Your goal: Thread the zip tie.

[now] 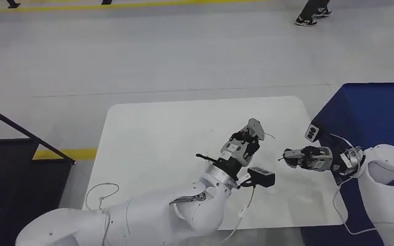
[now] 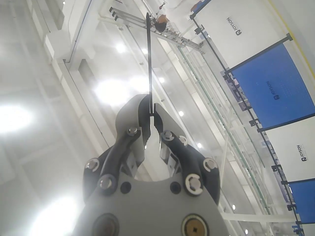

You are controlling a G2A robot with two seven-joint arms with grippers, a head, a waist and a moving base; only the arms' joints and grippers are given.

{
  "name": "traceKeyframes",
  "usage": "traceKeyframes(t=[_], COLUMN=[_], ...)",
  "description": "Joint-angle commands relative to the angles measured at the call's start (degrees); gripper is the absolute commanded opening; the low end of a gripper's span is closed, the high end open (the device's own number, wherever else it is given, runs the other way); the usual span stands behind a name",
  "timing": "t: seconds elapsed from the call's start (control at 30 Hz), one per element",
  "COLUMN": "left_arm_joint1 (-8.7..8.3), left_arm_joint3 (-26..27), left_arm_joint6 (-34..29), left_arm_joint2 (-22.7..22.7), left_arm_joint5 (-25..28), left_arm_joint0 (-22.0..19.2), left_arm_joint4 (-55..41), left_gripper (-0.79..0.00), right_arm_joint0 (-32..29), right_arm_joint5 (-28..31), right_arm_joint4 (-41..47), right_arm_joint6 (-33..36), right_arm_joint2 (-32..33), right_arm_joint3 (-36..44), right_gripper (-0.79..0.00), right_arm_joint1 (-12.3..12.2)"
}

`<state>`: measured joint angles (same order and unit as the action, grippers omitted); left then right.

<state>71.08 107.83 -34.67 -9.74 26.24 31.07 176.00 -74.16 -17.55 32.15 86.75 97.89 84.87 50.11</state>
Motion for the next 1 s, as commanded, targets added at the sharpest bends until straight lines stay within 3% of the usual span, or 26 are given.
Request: traceKeyframes(t=[0.0, 0.13, 0.3, 0.7, 0.77, 0.97], left_arm_joint1=[0.0, 0.0, -0.68, -5.46, -6.04, -6.04], left_arm_joint3=[0.0, 0.0, 0.85, 2.73, 2.48, 2.48], left_arm_joint6=[0.0, 0.0, 7.37, 20.26, 18.09, 18.09], left_arm_joint2=[0.0, 0.0, 0.0, 0.0, 0.0, 0.0], left_arm_joint5=[-0.01, -0.01, 1.31, -0.72, -0.11, -0.11], left_arm_joint0=[0.0, 0.0, -2.78, -8.0, -8.53, -8.53], left_arm_joint4=[0.0, 0.0, 0.0, 0.0, 0.0, 0.0], left_gripper=[-0.785, -0.785, -0.785, -0.785, -0.785, -0.785], right_arm_joint0=[0.0, -0.35, -1.82, 1.15, 1.82, 1.82], right_arm_joint5=[0.01, -0.28, -2.82, -3.56, -3.82, -3.82], right_arm_joint4=[0.0, 0.4, 3.07, 17.22, 20.16, 20.16], right_arm_joint6=[0.01, -0.48, -2.83, -3.55, -3.81, -3.81], right_arm_joint2=[0.0, -0.34, -3.61, -14.35, -15.96, -15.96], right_arm_joint3=[0.0, 0.11, 0.84, -2.34, -2.52, -2.52], right_gripper=[-0.785, -0.785, -0.785, -0.785, -0.785, -0.785], right_arm_joint1=[0.0, 0.07, -0.56, -8.73, -10.29, -10.29])
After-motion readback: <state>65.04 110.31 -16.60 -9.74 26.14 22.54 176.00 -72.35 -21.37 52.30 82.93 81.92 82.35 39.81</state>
